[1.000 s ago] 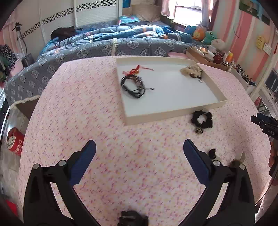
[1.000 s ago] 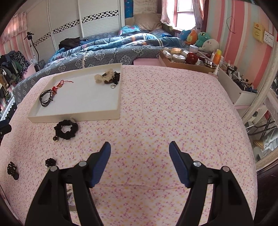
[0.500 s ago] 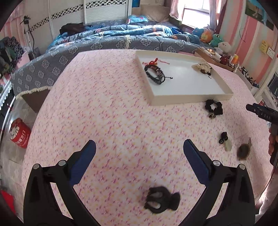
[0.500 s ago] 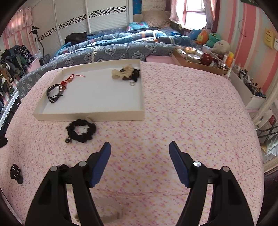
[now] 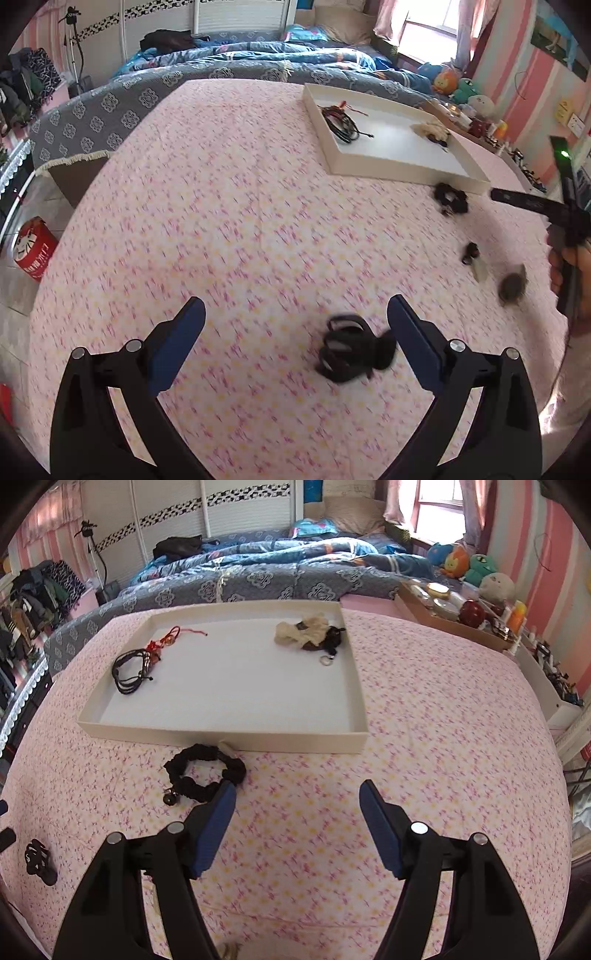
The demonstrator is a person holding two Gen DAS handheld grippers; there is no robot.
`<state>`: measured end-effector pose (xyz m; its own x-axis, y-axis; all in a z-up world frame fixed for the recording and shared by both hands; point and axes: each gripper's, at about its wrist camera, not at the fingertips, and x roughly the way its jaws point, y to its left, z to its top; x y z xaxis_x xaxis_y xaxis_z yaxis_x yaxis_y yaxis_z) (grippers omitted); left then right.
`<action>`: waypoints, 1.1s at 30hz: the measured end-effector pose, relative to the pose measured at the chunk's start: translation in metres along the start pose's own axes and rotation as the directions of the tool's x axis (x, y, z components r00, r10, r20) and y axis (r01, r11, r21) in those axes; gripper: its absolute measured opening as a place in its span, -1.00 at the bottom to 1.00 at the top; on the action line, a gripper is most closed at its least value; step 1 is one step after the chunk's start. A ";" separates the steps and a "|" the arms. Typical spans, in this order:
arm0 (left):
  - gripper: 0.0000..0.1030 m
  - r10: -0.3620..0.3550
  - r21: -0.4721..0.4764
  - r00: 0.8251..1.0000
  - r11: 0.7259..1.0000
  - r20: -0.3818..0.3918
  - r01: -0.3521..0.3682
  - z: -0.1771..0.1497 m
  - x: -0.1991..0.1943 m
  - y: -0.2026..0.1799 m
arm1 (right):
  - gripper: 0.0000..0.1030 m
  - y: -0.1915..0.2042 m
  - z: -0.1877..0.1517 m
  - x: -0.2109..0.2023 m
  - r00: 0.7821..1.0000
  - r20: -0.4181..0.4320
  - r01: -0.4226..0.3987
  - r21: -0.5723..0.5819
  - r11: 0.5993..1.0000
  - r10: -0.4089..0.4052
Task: Organize jewelry
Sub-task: 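Grasp the black claw clip with the left tool while the right tool grasps the black bell scrunchie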
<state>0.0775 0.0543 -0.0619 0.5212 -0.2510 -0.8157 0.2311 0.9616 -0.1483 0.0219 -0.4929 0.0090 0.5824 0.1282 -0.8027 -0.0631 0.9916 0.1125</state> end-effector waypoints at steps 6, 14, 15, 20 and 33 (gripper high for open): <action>0.91 -0.014 0.067 1.000 0.998 -0.003 0.014 -0.022 -0.004 -0.023 | 0.36 0.015 0.008 0.017 0.999 -0.041 -0.024 -0.030 0.999 0.023; 0.84 0.010 0.085 0.999 0.996 -0.037 -0.007 -0.026 0.024 -0.026 | 0.34 0.036 0.013 0.047 0.993 -0.122 -0.016 -0.084 0.996 0.006; 0.68 0.013 0.085 0.999 0.996 -0.044 -0.010 -0.026 0.027 -0.025 | 0.33 0.037 0.012 0.050 0.992 -0.129 -0.015 -0.091 0.996 0.003; 0.37 -0.059 0.063 0.995 0.996 -0.086 0.065 -0.022 0.037 -0.017 | 0.03 0.037 0.013 0.056 0.989 -0.150 -0.019 -0.108 0.994 0.002; -0.14 -0.096 0.076 0.989 0.992 -0.111 0.105 -0.010 0.041 -0.013 | -0.75 0.053 0.014 0.059 0.985 -0.169 -0.071 -0.184 0.980 0.040</action>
<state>0.0876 0.0323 -0.0988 0.4022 -0.3287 -0.8545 0.3468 0.9185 -0.1901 0.0644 -0.4335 -0.0237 0.4344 0.1685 -0.8848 -0.2527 0.9657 0.0598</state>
